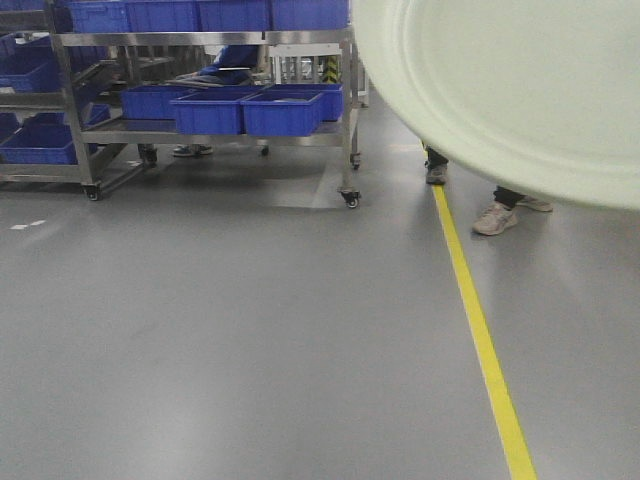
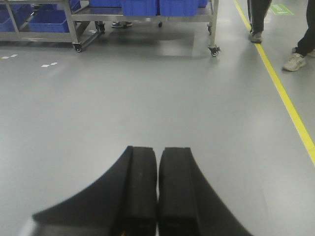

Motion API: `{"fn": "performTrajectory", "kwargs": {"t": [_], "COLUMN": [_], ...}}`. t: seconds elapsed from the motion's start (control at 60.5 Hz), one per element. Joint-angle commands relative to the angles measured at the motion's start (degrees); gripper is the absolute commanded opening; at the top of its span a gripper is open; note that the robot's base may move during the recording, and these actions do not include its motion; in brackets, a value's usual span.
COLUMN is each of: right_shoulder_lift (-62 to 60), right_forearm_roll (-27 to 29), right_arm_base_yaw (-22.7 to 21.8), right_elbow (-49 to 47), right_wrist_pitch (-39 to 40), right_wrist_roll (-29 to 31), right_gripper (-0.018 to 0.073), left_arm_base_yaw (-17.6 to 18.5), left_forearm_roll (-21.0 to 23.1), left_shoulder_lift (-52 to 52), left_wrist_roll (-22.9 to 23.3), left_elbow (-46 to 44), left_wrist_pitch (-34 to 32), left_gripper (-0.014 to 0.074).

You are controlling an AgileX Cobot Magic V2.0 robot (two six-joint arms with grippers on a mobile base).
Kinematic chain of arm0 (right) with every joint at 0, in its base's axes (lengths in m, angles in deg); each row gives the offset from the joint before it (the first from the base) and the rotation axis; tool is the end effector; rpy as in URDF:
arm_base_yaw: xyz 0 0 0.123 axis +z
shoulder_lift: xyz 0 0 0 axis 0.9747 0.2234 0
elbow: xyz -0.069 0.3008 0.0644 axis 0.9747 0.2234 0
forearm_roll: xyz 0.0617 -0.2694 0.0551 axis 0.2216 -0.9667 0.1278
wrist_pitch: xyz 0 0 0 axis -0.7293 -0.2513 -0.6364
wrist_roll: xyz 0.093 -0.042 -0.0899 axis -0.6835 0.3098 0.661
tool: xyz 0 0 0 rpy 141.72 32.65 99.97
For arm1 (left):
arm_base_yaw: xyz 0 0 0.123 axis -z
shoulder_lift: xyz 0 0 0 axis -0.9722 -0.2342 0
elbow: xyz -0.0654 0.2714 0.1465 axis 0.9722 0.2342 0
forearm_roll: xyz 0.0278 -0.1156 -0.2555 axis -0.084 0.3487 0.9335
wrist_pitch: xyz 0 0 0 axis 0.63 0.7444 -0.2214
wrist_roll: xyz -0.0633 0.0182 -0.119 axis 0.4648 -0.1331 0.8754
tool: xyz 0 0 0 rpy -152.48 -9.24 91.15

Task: Place green plate on second shelf with right arm
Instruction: 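Hold the plate raised in the right gripper while driving to the shelves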

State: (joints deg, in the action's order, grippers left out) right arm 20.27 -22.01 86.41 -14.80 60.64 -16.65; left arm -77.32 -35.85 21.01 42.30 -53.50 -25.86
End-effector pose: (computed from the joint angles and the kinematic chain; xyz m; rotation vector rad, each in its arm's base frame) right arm 0.1455 0.0297 0.3054 0.1314 1.6813 0.4267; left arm 0.0981 -0.0002 0.1786 -0.0221 1.7726 -0.0133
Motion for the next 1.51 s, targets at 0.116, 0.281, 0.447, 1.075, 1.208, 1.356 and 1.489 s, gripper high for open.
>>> {"fn": "performTrajectory", "kwargs": {"t": [0.116, 0.281, 0.447, 1.075, 1.208, 1.356, 1.489], "right_shoulder_lift": [0.14, 0.14, 0.14, 0.14, 0.14, 0.14, 0.14], "right_forearm_roll": [0.36, 0.36, 0.36, 0.36, 0.36, 0.36, 0.36], "right_arm_base_yaw": [-0.31, -0.31, -0.31, -0.31, -0.31, -0.31, -0.31], "right_elbow": [-1.89, -1.89, -1.89, -1.89, -1.89, -1.89, -1.89], "right_wrist_pitch": [6.01, 6.01, 6.01, 6.01, 6.01, 6.01, 6.01], "right_wrist_roll": [-0.02, -0.02, -0.02, -0.02, -0.02, -0.02, -0.02], "right_gripper": [0.0048, 0.0048, 0.0048, 0.0048, 0.0048, 0.0048, 0.0048], "left_arm_base_yaw": [0.05, 0.05, 0.05, 0.05, 0.05, 0.05, 0.05], "left_forearm_roll": [0.08, 0.08, 0.08, 0.08, 0.08, 0.08, 0.08], "left_shoulder_lift": [1.22, 1.22, 1.22, 1.22, 1.22, 1.22, 1.22], "left_wrist_roll": [-0.11, -0.11, -0.11, -0.11, -0.11, -0.11, -0.11], "left_elbow": [2.29, 2.29, 2.29, 2.29, 2.29, 2.29, 2.29], "left_wrist_pitch": [-4.59, -4.59, -4.59, -4.59, -4.59, -4.59, -4.59], "left_gripper": [0.0124, 0.0124, 0.0124, 0.0124, 0.0124, 0.0124, 0.0124]}}
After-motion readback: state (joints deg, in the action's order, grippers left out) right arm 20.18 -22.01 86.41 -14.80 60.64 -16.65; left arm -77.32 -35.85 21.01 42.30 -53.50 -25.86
